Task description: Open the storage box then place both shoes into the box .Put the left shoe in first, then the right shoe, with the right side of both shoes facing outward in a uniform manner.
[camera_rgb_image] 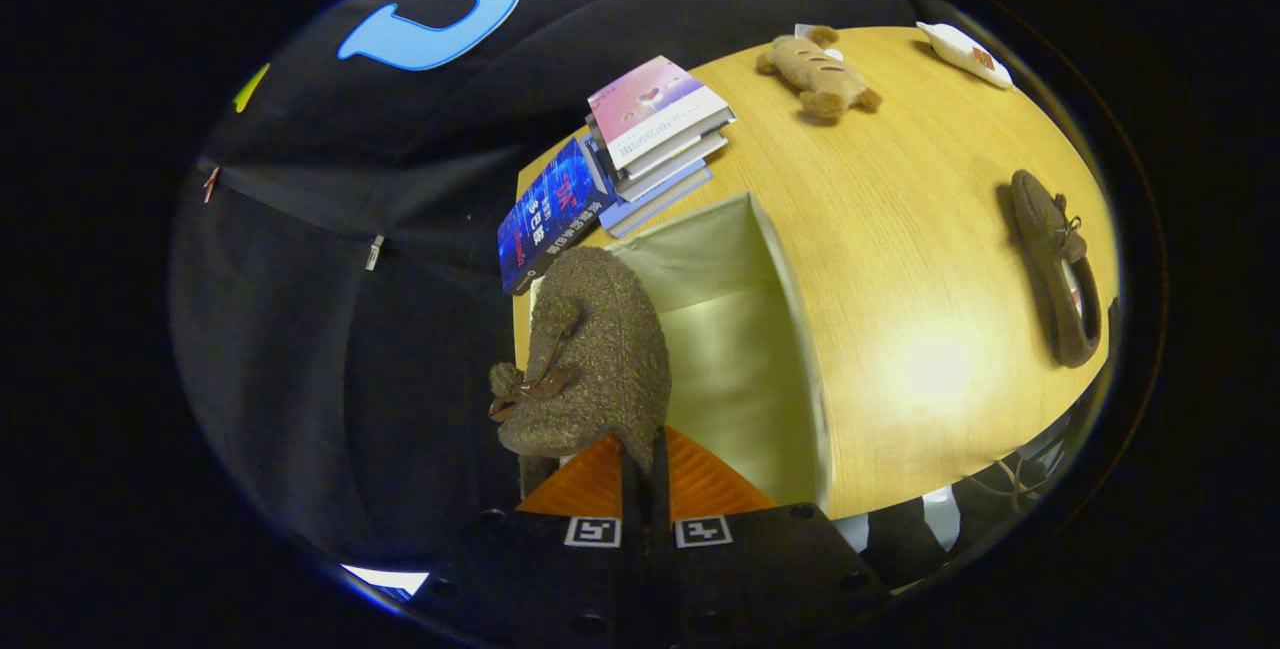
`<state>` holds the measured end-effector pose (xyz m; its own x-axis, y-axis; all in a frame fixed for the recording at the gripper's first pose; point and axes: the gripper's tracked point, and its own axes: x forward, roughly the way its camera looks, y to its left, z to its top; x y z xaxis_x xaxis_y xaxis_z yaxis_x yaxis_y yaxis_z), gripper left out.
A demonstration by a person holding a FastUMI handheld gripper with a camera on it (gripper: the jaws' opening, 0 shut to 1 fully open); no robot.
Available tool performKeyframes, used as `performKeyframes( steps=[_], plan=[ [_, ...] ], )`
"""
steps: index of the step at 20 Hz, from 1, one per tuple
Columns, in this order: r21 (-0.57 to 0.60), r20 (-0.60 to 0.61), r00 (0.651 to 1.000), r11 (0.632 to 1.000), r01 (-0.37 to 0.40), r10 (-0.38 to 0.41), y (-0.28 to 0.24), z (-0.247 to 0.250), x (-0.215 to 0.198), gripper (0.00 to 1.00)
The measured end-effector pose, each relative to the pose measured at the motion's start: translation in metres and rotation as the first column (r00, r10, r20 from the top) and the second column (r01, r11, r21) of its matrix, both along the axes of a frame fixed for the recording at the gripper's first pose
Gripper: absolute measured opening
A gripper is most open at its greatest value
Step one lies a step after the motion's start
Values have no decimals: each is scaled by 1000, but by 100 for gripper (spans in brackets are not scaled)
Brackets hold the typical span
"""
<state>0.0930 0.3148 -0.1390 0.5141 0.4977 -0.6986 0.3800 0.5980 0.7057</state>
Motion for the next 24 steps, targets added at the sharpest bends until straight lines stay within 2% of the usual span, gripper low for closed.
performKeyframes(
  steps=[7, 10, 13, 15, 19, 24],
  plan=[
    [20, -14, 1000, 1000, -14, 14, 23, -13, 1, 6],
    [40, 1, 1000, 999, -21, 21, 28, -12, 5, 10],
    [59, 20, 999, 998, -36, 35, 29, -11, 7, 24],
    [91, 34, 998, 995, -50, 47, 31, -3, 5, 48],
    [84, 79, 993, 992, -94, 88, 27, 5, -1, 95],
    [44, 165, 977, 988, -146, 137, 0, 27, -16, 98]
  ],
)
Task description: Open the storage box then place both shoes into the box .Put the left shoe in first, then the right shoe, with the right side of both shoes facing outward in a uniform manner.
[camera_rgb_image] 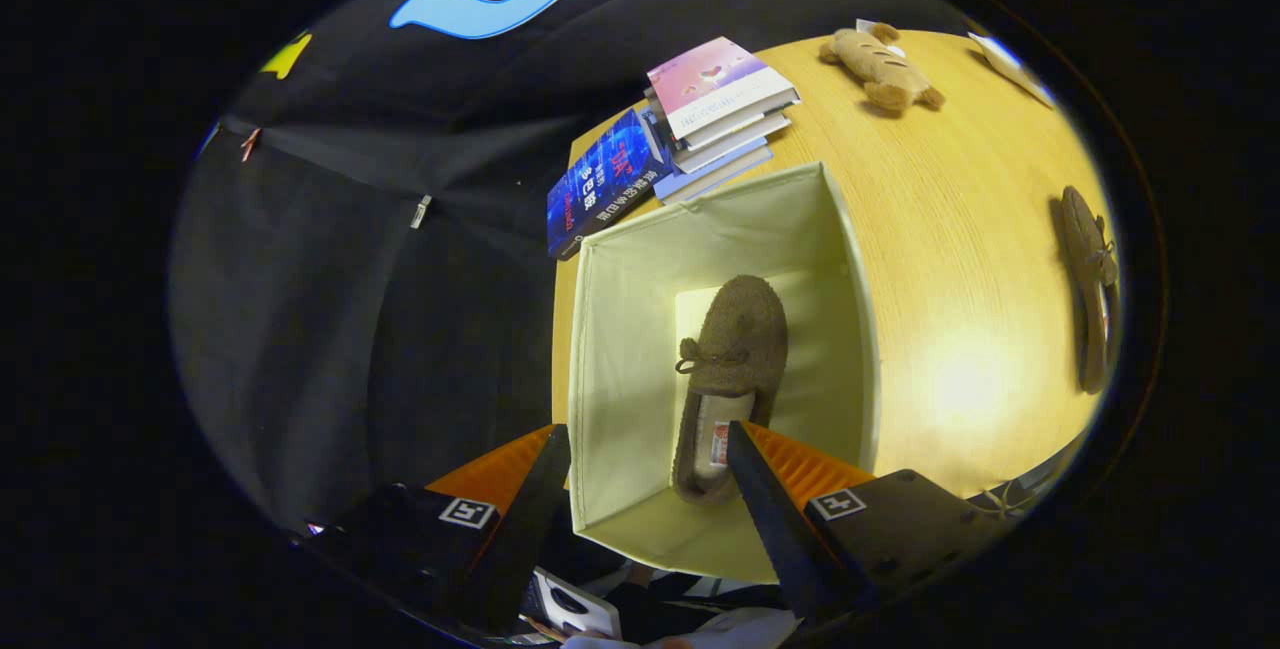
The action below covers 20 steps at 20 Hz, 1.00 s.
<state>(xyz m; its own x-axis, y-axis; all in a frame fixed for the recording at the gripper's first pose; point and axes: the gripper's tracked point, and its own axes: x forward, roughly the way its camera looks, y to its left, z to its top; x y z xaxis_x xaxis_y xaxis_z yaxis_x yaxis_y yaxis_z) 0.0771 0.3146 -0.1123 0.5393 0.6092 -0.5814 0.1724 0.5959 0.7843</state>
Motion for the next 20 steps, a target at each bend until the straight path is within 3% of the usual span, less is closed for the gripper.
performKeyframes(
  steps=[4, 8, 15, 20],
  plan=[
    [-76, 99, 994, 997, -27, 35, -50, 16, -17, 98],
    [-224, 178, 982, 974, -29, 70, -126, 6, -42, 98],
    [-371, 137, 987, 920, 130, -84, -288, -69, -77, 98],
    [-419, 36, 983, 890, 178, -180, -366, -139, -99, 98]
  ],
)
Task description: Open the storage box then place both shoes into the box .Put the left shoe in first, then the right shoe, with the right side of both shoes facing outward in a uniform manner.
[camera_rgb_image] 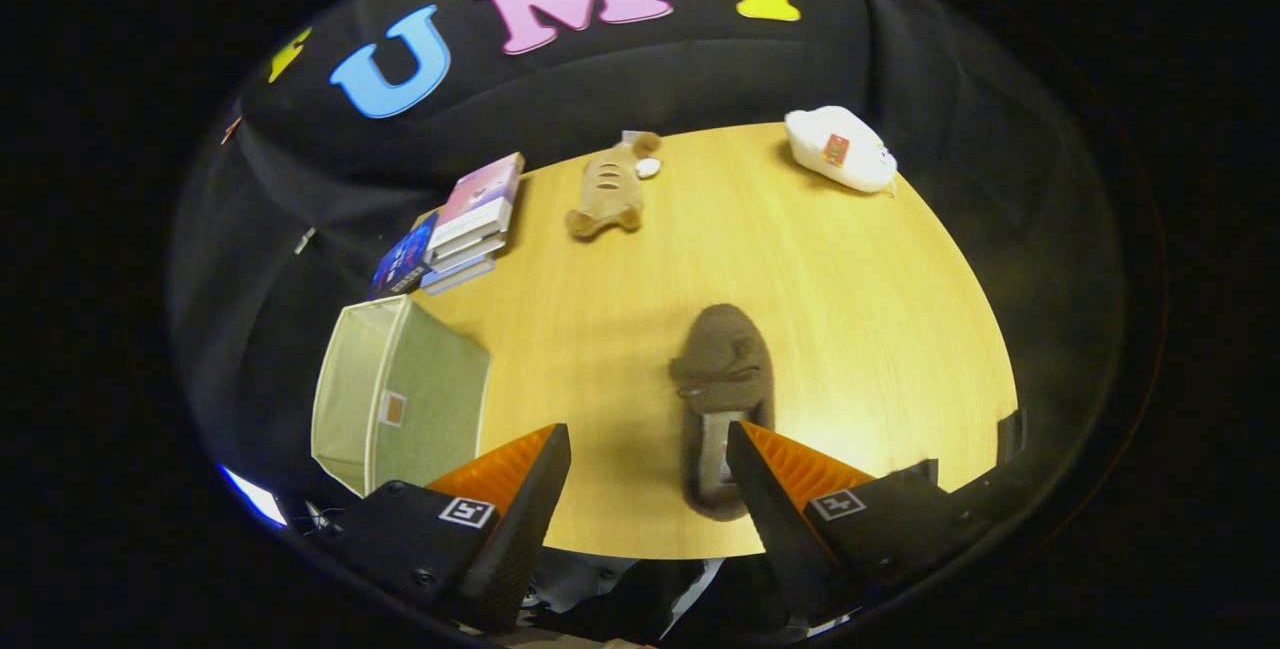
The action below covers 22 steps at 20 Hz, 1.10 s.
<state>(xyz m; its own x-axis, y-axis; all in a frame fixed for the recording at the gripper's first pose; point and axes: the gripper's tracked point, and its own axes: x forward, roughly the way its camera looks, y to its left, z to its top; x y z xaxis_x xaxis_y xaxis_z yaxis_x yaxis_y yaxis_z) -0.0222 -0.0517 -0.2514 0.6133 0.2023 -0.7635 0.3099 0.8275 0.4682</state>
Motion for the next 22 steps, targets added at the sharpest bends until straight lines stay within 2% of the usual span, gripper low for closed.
performKeyframes(
  steps=[3, 8, 12, 14, 15, 16, 17, 19, 22],
  plan=[
    [-12, -71, 997, 1000, -5, 4, -19, -42, -9, 97],
    [-43, -172, 984, 998, -55, 47, -19, -100, -6, 94],
    [-84, -234, 970, 993, -87, 65, -19, -125, 5, 83],
    [-105, -260, 964, 991, -78, 49, -25, -134, 8, 70],
    [-115, -272, 961, 990, -78, 44, -26, -139, 8, 54],
    [-114, -290, 956, 990, -87, 50, -25, -145, 5, 45],
    [-107, -299, 953, 990, -92, 56, -23, -147, 3, 25],
    [-113, -294, 955, 991, -69, 33, -27, -140, 1, 7],
    [-71, -264, 964, 997, -40, 20, -20, -126, -1, 5]
  ],
)
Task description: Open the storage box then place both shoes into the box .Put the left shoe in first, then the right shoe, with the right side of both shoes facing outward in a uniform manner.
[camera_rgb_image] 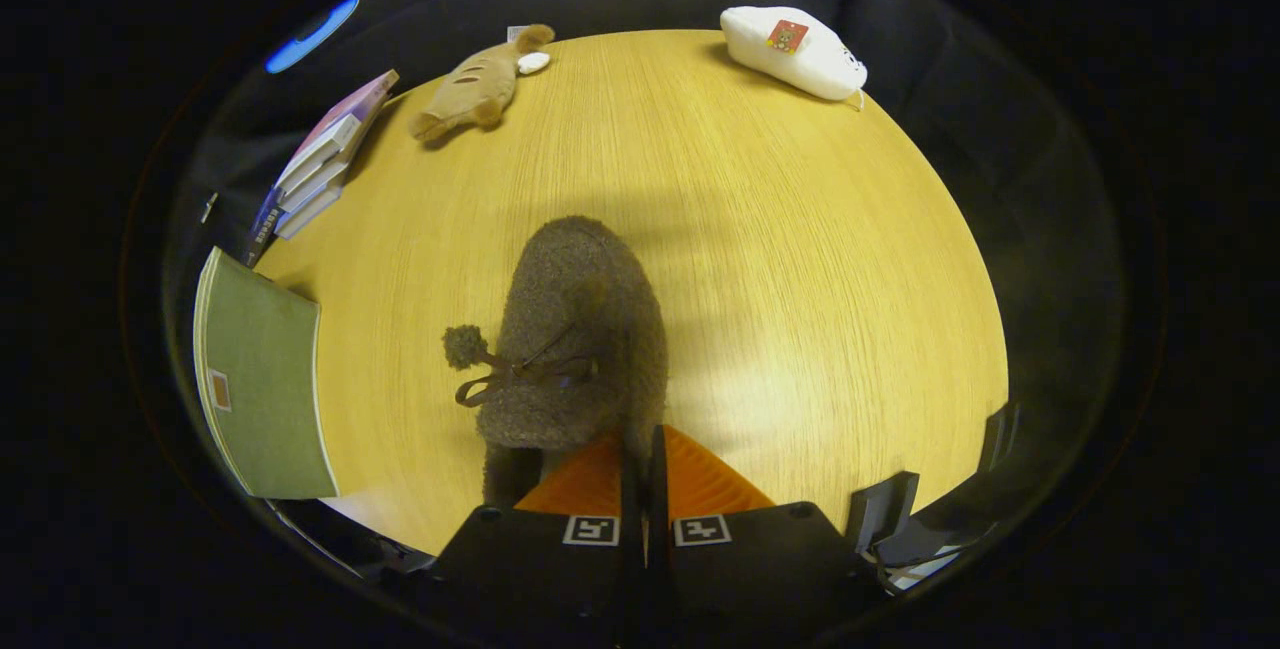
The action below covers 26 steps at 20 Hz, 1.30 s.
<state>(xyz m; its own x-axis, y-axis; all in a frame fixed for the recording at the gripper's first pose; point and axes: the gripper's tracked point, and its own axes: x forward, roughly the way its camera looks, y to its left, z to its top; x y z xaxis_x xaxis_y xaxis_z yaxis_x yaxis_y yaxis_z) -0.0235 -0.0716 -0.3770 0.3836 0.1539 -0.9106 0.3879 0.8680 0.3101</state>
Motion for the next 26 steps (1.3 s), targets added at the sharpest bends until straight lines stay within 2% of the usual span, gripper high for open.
performKeyframes(
  steps=[3, 7, 16, 21, 26],
  plan=[
    [67, 44, 998, 997, 48, -51, 9, 27, 5, 5],
    [127, 117, 990, 990, 64, -79, 27, 78, 19, 5],
    [327, 254, 961, 945, 23, -112, 119, 211, 70, 5],
    [405, 247, 963, 914, 1, -111, 184, 256, 87, 5],
    [422, 164, 982, 906, 16, -93, 252, 266, 89, 5]
  ],
)
